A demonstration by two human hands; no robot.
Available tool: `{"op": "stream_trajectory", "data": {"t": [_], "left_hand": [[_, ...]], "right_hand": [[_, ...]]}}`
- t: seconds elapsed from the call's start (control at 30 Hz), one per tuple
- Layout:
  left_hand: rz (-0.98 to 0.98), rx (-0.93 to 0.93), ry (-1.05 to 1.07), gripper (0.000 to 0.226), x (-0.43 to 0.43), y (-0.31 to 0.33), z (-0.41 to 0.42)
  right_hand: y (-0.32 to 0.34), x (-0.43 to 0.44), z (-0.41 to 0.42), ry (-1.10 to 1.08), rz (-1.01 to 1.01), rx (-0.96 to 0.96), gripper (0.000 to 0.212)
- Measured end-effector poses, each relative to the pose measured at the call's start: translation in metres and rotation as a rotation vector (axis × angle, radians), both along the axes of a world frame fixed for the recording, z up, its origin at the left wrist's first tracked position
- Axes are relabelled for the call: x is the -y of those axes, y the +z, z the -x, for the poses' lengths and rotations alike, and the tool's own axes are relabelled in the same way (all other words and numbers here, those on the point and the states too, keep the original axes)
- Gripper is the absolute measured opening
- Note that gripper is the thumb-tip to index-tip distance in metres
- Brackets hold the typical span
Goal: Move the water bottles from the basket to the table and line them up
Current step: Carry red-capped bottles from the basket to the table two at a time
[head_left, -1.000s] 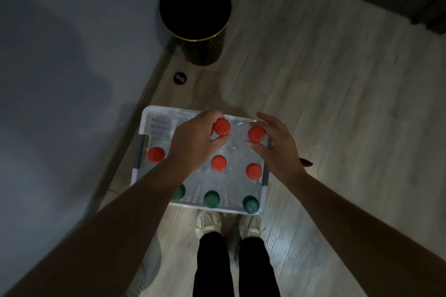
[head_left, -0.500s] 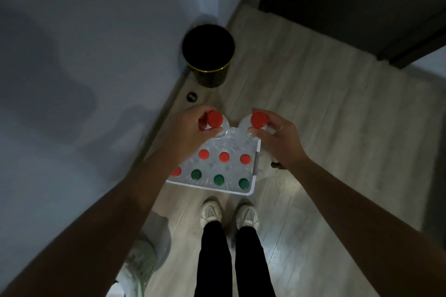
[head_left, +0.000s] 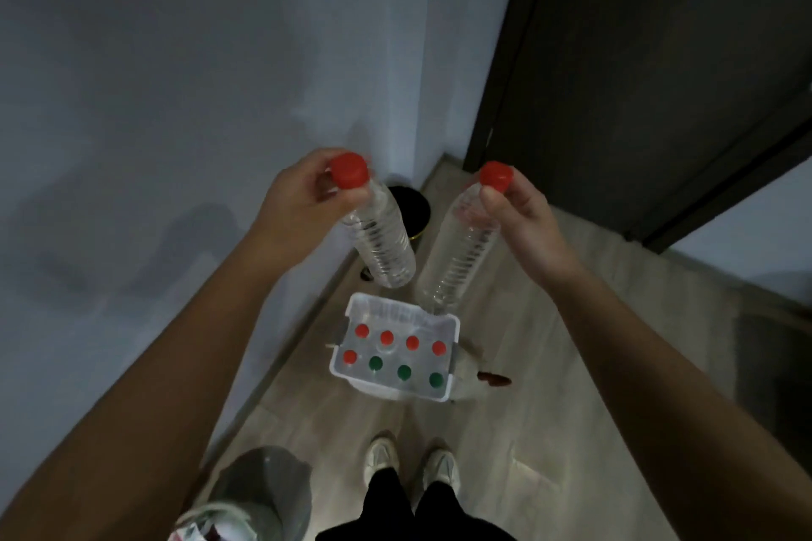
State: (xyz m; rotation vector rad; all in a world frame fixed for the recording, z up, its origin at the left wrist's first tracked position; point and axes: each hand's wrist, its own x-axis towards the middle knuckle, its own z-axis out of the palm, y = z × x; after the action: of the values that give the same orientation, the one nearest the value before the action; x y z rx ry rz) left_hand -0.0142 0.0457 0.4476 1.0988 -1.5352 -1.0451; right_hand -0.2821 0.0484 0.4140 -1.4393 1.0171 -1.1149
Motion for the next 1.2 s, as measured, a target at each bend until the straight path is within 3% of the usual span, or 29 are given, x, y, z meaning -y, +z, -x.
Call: {"op": "stream_trajectory", "data": {"t": [0.13, 0.27, 0.4, 0.63, 0.77, 0.9, 1.03, 1.2], "left_hand": [[-0.012, -0.208, 0.044, 0.011, -0.003, 0.025, -0.005], [-0.180, -0.432, 0.088, 0.021, -0.015, 0.022, -0.005], [-0.346, -0.443, 0.151, 0.025, -0.037, 0.005, 0.002], [-0.440, -0.540, 0.232, 0.022, -0.084, -0.028, 0.014], [-0.497, -0.679, 0.307, 0.026, -0.119, -0.041, 0.022], [-0.477, -0.853, 0.446, 0.023, -0.169, -0.052, 0.040], [-0.440, -0.851, 0.576, 0.024, -0.222, -0.062, 0.044], [-0.378, -0.906, 0.640, 0.054, -0.298, -0.067, 0.043]], "right_hand": [[0.027, 0.002, -0.007, 0.065, -0.126, 0.145, 0.033], [0.031, 0.001, -0.020, 0.148, -0.209, 0.168, 0.038], [0.018, 0.000, -0.034, 0.241, -0.321, 0.214, 0.040], [-0.004, -0.010, -0.045, 0.360, -0.530, 0.323, 0.037], [-0.014, -0.021, -0.046, 0.504, -0.680, 0.358, 0.064], [-0.041, -0.037, -0.045, 0.606, -0.850, 0.389, 0.047], [-0.053, -0.060, -0.058, 0.666, -0.850, 0.310, 0.035], [-0.047, -0.098, -0.083, 0.795, -0.861, 0.176, 0.038]]}}
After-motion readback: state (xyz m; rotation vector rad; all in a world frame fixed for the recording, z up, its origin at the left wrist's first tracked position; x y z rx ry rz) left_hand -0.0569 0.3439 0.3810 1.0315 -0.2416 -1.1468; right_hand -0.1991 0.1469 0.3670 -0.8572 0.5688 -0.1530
